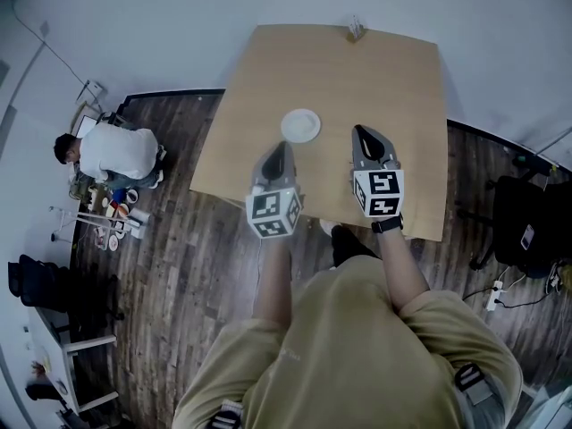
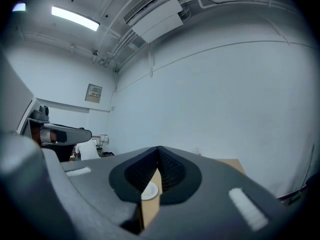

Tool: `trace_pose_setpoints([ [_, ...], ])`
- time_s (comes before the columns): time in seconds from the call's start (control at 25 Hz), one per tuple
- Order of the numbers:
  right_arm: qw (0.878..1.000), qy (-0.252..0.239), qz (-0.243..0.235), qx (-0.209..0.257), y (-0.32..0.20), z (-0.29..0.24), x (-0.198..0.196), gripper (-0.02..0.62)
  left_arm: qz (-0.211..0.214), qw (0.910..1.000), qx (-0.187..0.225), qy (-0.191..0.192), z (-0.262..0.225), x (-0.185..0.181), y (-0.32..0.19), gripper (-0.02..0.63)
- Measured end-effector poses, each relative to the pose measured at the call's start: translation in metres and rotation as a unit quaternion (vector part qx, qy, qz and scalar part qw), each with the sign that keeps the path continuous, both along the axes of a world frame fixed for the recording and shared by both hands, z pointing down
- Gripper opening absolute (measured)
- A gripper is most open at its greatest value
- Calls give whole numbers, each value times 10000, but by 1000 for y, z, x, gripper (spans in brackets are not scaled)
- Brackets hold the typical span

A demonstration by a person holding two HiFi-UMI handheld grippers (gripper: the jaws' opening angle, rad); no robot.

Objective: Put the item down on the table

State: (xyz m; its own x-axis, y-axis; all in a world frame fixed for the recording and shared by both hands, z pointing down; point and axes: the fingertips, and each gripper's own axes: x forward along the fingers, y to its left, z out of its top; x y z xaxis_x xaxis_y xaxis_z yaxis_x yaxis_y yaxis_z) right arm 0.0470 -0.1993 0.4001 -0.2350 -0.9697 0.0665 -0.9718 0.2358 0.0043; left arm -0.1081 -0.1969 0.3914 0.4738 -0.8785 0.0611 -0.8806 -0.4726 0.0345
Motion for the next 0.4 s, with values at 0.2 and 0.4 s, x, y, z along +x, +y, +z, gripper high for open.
trace_pose_setpoints([
  [0.2, 10000, 11, -4, 39, 2, -4, 1, 6, -6, 10000, 39, 8, -4, -1, 3, 2],
  [0.4, 9999, 101, -95, 87, -1, -11, -3, 6, 9, 10000, 53, 47, -6, -2, 0, 2],
])
